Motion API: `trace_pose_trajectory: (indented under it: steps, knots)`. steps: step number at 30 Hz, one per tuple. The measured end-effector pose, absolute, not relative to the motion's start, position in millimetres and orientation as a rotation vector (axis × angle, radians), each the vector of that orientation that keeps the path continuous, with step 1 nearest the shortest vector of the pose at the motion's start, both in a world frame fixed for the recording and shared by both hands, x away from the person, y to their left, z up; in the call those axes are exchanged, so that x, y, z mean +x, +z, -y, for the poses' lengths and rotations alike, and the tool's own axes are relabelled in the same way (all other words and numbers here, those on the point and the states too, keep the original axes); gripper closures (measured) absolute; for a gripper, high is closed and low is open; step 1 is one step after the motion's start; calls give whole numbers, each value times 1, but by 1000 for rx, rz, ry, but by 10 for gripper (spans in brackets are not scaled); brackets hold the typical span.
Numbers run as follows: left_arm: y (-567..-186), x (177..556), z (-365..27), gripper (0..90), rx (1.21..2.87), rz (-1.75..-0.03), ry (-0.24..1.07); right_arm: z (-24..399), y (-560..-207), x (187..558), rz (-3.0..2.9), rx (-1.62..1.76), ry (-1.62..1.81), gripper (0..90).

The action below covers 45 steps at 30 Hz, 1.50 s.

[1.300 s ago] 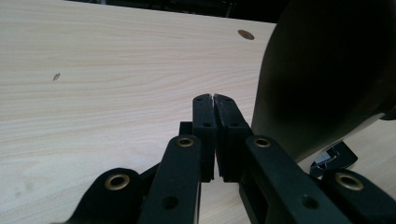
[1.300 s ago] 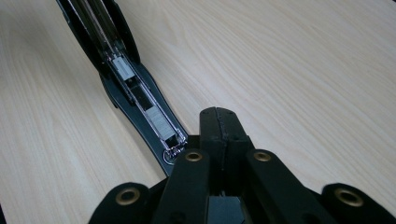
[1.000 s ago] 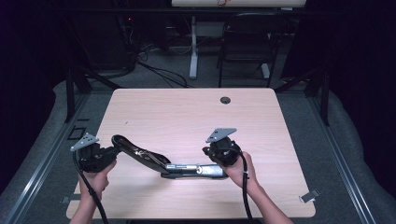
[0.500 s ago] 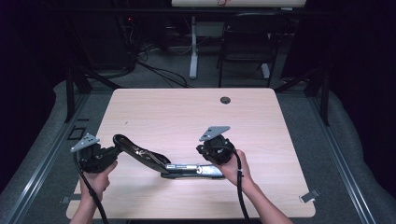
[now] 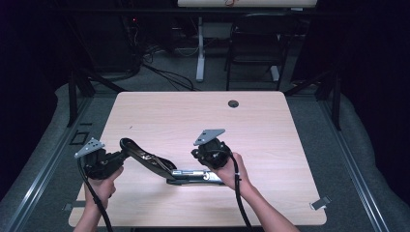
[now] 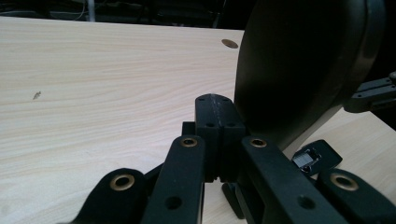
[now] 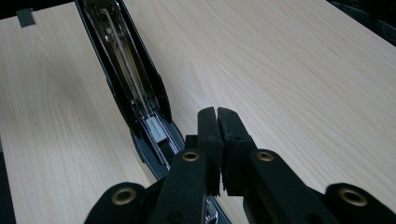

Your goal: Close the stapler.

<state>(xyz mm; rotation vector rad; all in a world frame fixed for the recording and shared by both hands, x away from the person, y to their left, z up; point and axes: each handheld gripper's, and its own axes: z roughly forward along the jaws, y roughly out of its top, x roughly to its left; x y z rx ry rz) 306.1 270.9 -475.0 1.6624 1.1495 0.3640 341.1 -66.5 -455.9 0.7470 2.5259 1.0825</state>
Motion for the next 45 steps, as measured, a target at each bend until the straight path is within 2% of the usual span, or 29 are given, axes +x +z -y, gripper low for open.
trace_pose_trajectory:
  steps: [20,45]
  knots:
    - [-473,304,-259,900,1701,-1086,339,32,-443,338,-2541,627,1131,900]
    - [-475,301,-235,900,1768,-1013,314,15,-431,334,-2507,547,1136,896]
